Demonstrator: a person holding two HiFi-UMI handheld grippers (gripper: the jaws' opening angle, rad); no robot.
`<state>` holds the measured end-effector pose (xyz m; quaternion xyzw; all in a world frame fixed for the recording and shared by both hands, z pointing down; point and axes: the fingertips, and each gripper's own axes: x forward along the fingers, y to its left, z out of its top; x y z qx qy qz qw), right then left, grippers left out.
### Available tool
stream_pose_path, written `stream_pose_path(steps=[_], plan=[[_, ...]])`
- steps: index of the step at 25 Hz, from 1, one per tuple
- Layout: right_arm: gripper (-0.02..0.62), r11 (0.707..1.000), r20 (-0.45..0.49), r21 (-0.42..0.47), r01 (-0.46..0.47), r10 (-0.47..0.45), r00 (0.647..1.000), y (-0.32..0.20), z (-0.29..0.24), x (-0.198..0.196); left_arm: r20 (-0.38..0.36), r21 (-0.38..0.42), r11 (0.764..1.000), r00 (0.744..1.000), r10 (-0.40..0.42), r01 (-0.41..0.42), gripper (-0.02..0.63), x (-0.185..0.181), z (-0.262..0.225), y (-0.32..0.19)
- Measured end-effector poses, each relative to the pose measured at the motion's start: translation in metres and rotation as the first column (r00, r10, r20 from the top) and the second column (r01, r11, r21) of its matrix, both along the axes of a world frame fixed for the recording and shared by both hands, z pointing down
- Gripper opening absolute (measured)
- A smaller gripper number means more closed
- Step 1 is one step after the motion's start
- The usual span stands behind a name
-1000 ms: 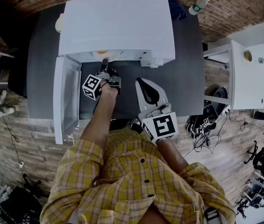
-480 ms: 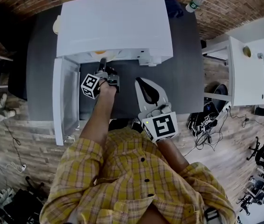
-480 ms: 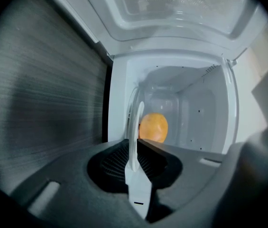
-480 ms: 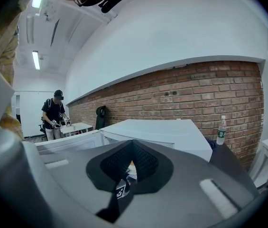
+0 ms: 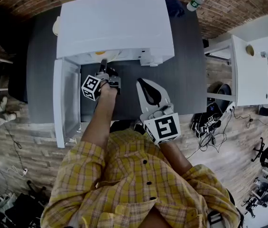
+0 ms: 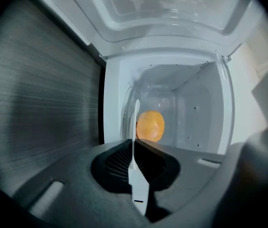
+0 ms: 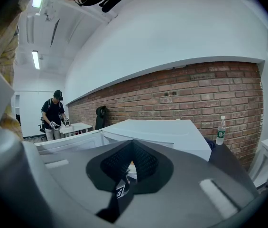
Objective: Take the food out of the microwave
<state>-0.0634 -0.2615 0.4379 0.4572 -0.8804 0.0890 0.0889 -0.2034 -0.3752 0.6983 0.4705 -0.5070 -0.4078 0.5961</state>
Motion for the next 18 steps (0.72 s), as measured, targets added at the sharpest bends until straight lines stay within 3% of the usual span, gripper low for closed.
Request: stream_pose_path(steps=[18], plan=[[0.005, 1.000, 0.005, 0.011, 0.013, -0.013, 1.000, 0.012, -0.002, 0.008, -0.010, 0.017, 1.000, 1.000, -0.016, 0.016, 0.011, 0.003, -0.017, 0.016]])
